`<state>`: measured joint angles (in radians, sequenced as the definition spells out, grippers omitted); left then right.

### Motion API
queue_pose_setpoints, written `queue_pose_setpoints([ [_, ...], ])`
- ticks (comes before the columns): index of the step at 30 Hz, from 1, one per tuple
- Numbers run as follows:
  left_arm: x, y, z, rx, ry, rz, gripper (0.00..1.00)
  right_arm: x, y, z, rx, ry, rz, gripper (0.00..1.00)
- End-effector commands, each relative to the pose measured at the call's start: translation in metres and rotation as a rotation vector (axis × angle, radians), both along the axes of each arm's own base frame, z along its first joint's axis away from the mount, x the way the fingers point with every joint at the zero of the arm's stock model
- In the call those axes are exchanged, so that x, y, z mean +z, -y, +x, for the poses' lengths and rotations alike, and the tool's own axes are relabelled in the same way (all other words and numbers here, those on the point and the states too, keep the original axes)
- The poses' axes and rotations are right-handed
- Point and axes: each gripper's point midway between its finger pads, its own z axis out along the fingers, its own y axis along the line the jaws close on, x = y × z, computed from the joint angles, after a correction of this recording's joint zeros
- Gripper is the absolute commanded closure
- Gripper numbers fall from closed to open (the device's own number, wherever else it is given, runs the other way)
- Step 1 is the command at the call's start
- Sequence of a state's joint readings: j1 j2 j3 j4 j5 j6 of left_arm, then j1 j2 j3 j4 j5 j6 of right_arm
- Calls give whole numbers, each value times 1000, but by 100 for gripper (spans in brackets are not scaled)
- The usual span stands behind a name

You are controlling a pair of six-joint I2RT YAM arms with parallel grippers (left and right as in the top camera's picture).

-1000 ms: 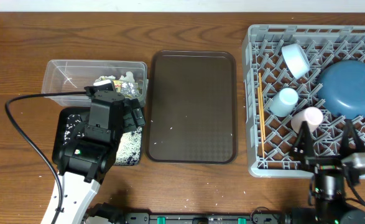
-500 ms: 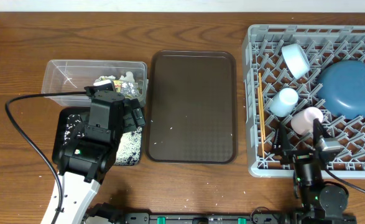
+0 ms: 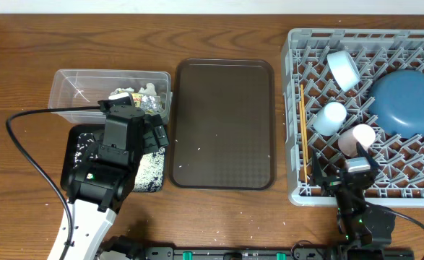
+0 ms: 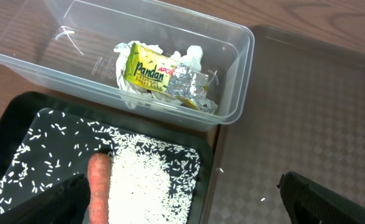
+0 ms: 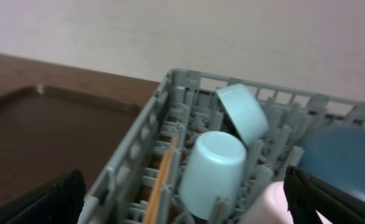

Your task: Sort waste into correct bins and load items into the dishwasher rack

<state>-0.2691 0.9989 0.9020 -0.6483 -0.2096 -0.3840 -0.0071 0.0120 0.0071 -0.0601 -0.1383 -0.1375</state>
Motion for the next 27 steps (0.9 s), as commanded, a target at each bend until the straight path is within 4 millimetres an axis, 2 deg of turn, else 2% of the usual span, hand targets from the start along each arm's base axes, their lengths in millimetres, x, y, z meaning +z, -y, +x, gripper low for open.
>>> queue_pose_setpoints([
  [1,0,-3,0,0,-2,21,0,-1,7,0,-39,6,-90,1],
  [4,0,-3,0,0,-2,21,0,-2,8,1,-49,3,-65,1],
  [10,0,-3,0,0,-2,21,0,-2,29,1,-178,-11,104,1],
  [27,0,-3,0,0,-2,21,0,-2,24,1,-164,-14,157,1],
])
